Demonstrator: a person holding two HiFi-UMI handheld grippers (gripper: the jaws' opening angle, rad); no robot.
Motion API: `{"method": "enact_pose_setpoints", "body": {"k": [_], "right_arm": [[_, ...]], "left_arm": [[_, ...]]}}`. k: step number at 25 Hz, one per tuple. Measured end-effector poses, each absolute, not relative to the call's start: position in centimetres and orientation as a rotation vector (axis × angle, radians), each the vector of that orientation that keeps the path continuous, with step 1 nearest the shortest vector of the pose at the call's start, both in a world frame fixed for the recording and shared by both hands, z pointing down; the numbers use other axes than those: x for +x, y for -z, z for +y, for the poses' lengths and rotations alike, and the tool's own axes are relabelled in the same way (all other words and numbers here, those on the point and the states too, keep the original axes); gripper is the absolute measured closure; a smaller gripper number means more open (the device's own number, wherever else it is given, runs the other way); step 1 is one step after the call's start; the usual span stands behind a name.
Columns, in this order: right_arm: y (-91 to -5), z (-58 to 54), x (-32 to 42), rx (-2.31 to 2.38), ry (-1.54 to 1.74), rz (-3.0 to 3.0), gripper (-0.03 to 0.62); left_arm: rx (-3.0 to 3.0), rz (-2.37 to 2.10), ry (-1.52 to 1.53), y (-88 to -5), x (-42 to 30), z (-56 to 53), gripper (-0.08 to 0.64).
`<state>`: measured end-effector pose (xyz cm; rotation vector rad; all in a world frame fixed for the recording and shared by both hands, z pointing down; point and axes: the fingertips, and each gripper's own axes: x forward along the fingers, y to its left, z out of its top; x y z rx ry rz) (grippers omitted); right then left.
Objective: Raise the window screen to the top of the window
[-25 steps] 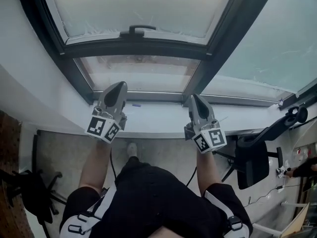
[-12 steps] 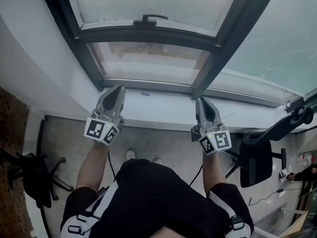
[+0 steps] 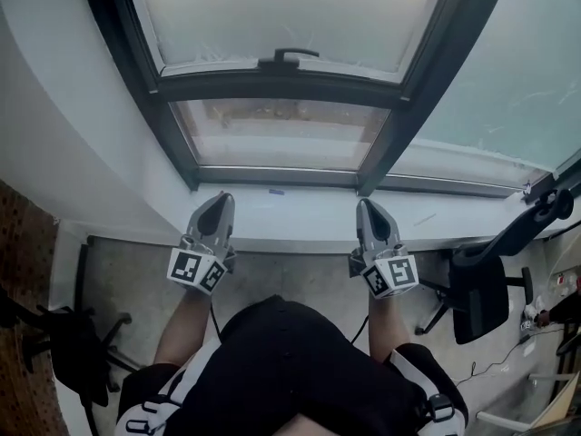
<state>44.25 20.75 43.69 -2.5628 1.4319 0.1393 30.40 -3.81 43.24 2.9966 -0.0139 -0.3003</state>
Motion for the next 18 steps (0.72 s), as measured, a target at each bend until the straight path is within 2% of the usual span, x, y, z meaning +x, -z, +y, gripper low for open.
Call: {"method": "enact_pose_setpoints", "body": {"k": [18], "right_arm": [[-43.7, 19.4, 44.7, -2.547, -0.131, 1.437, 0.588]], "left_arm": [[3.009, 0.01, 0.31, -43.3, 31.2, -4.6, 0.557]]}}
